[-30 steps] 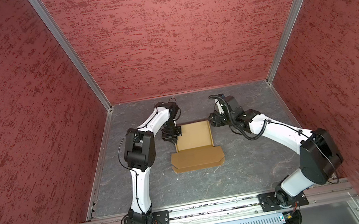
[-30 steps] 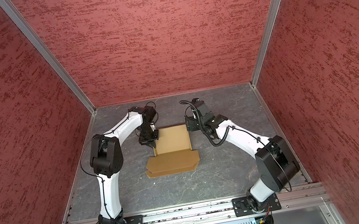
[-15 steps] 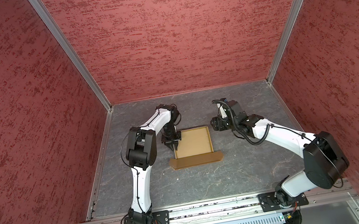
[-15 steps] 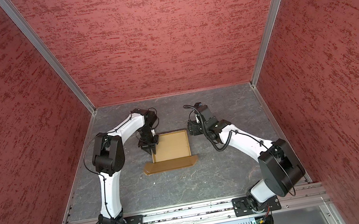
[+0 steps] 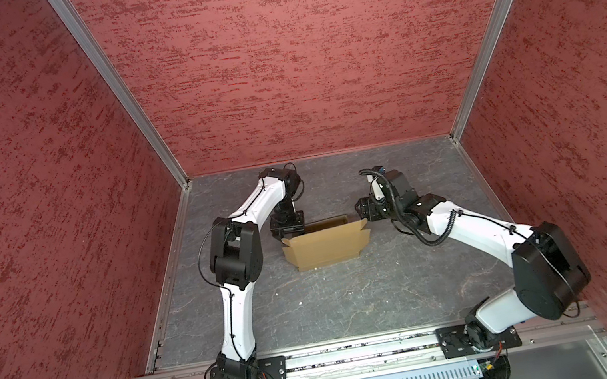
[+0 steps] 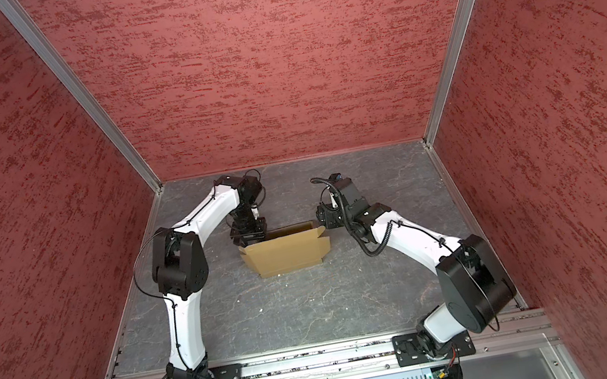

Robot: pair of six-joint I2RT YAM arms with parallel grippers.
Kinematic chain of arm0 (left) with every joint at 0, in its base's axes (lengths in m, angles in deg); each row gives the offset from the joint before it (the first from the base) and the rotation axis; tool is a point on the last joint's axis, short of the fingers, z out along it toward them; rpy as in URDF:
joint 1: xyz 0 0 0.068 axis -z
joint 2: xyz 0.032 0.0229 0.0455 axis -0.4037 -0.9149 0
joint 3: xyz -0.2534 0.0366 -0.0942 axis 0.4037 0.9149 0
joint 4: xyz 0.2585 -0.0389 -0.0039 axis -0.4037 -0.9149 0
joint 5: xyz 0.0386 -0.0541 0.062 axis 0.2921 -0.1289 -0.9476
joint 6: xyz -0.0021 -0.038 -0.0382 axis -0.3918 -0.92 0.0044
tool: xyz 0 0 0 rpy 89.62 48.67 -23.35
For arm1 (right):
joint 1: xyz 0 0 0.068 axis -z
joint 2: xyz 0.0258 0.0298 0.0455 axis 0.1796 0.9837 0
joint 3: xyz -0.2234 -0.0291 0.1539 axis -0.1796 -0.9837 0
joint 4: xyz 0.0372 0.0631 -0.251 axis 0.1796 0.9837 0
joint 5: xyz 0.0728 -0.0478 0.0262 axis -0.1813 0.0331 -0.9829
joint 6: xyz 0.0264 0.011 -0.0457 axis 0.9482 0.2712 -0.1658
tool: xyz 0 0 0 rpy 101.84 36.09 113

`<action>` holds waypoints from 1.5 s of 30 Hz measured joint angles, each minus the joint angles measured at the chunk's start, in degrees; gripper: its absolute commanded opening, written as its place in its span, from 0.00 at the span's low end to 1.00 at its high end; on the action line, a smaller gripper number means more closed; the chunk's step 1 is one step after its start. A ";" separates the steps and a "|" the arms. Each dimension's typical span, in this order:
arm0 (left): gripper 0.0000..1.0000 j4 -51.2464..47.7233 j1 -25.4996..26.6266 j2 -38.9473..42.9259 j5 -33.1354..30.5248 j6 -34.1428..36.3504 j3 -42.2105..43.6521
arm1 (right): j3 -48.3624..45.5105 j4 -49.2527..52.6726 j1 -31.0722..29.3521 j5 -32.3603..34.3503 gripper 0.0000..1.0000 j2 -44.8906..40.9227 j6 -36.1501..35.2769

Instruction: Fold the paper box

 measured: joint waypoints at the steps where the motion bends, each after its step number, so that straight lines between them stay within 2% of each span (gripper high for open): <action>1: 0.64 0.02 -0.33 0.92 -0.52 0.00 -1.55 | 0.00 0.00 -0.02 0.02 0.78 0.00 0.00; 6: 0.66 0.92 -2.25 6.29 -2.89 -0.26 -7.19 | -0.92 -0.48 0.02 0.59 0.78 -0.11 -0.02; 12: 0.65 4.46 -3.74 16.33 -6.40 -1.88 -6.16 | -3.02 -0.48 1.44 0.68 0.75 -1.20 -0.15; 17: 0.61 9.07 -1.97 31.82 -9.79 -5.46 6.16 | -3.23 -1.22 4.13 -0.85 0.67 -2.80 -0.96; 22: 0.50 10.86 2.86 48.15 -13.97 -11.67 21.33 | -3.19 -2.40 5.73 -4.76 0.46 -2.78 -3.02; 26: 0.36 10.54 8.72 58.86 -17.70 -19.37 32.65 | -2.08 -2.93 5.77 -8.22 0.26 -1.18 -5.14; 30: 0.23 10.69 19.69 66.58 -22.53 -29.53 41.55 | -1.68 -2.97 5.75 -11.39 0.16 0.37 -6.51; 33: 0.16 12.50 28.76 68.96 -25.22 -36.50 47.36 | -1.68 -3.34 5.77 -13.49 0.13 0.39 -7.50; 36: 0.10 16.20 35.43 67.52 -27.15 -42.32 52.35 | -1.68 -3.56 5.77 -15.56 0.09 0.39 -8.70; 40: 0.08 22.53 38.53 61.09 -28.20 -46.14 56.02 | -1.68 -3.80 5.77 -18.38 0.05 0.39 -9.88; 45: 0.08 30.84 38.21 54.84 -28.13 -46.71 57.55 | -1.68 -3.82 5.62 -21.73 0.04 0.39 -10.58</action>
